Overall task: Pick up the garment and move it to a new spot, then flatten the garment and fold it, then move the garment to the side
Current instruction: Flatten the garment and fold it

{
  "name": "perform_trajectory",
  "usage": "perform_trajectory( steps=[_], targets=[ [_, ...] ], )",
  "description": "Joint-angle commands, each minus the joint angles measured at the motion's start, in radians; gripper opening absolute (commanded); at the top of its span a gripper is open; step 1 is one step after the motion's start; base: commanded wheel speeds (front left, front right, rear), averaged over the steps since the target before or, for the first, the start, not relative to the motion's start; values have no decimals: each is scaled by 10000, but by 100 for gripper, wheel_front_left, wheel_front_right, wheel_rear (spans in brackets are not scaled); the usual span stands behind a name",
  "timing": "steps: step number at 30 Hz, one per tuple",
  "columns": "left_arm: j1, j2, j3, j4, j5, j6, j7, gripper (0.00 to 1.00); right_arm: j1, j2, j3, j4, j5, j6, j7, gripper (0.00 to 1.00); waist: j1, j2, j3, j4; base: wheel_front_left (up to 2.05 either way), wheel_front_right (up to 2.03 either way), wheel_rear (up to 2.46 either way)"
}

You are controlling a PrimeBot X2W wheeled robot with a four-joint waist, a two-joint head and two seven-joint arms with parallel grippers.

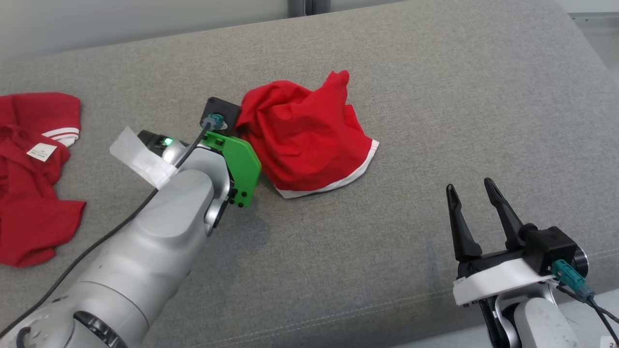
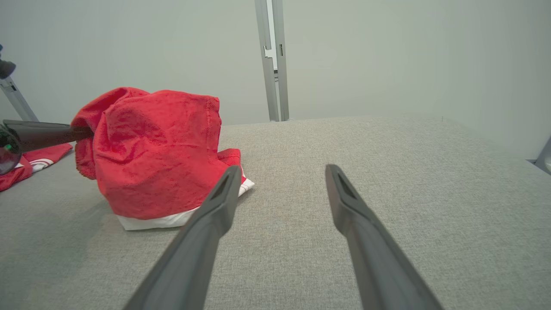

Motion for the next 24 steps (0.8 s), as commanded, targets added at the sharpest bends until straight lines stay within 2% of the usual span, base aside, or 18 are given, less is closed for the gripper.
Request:
perform_trajectory(
  steps=[1,8,12,13,14,16,17,18,24],
  targets=[
    [-234,201,-32,80,49,246,266,0,-69,-22,4,6,76,1,-32,100,0,0,5,1,0,0,0],
    [-197,755,-33,428,-9,1149,1450,0,-172,-22,61,7,157,1,-32,100,0,0,163,-159,0,0,0],
    [-5,1027,61,627,-79,1521,1486,0,-228,-22,16,-13,151,1,-32,100,0,0,305,-267,0,0,0],
    [-27,1079,109,645,-56,1677,1323,3,-247,-20,3,-19,149,1,-32,100,0,0,341,-280,0,0,0],
    [48,1106,82,691,-22,1743,1264,12,-266,-20,-6,-10,144,1,-32,100,0,0,363,-292,0,0,0],
    [149,1077,126,682,-54,1853,999,51,-285,-20,-27,19,131,1,-32,100,0,0,383,-296,0,0,0],
    [181,1052,146,672,-57,1879,839,93,-300,-23,-45,45,126,1,-32,100,0,0,385,-288,0,0,0],
    [194,1020,144,663,-20,1912,658,100,-323,-23,-74,62,127,1,-32,100,0,0,383,-257,0,0,0],
    [365,832,241,511,39,2042,-548,100,-479,-22,2,246,45,1,-32,100,0,0,257,16,0,0,0]
  ],
)
